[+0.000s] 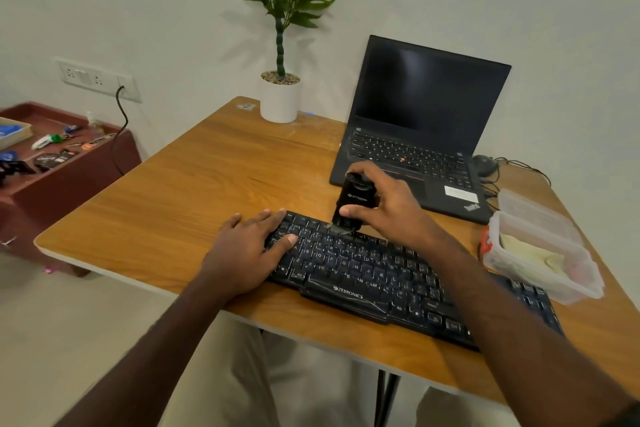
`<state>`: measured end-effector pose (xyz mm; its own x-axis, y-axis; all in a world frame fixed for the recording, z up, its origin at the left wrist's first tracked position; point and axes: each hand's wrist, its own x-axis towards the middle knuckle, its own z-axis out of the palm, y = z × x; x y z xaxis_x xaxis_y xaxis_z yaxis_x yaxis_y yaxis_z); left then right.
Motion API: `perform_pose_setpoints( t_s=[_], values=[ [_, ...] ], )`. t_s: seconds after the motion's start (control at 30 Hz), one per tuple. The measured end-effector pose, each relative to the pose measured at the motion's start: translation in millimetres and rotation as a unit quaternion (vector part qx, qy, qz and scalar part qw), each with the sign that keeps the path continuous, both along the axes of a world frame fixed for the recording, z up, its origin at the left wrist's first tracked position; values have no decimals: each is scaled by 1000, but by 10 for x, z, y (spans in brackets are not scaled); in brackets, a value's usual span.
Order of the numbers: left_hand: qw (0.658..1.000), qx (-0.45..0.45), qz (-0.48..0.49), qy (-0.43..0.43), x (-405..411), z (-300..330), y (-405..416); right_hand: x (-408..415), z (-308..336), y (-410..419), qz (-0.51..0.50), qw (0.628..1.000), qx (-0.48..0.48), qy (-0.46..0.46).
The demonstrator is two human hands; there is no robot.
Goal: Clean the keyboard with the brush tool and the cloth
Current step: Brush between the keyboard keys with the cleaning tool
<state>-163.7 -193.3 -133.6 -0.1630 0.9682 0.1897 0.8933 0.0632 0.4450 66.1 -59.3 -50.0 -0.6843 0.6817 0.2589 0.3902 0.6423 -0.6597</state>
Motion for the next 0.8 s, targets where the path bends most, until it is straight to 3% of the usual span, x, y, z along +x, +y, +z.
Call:
perform_pose_setpoints(
  t_s=[0.07, 0.2, 0.53, 0.8],
  values=[
    [1000, 2, 0, 3, -1, -13, 5, 104, 64, 37, -3, 1000, 14, -11],
    [1000, 1, 4, 1, -10, -18, 13, 137, 84, -6, -31, 998, 0, 55],
    [1000, -2, 9, -4, 2, 9, 12, -237, -142, -90, 10, 998, 14, 56],
    [1000, -3, 14, -4, 18, 40, -7, 112, 65, 79, 9, 1000, 18, -10]
  ],
)
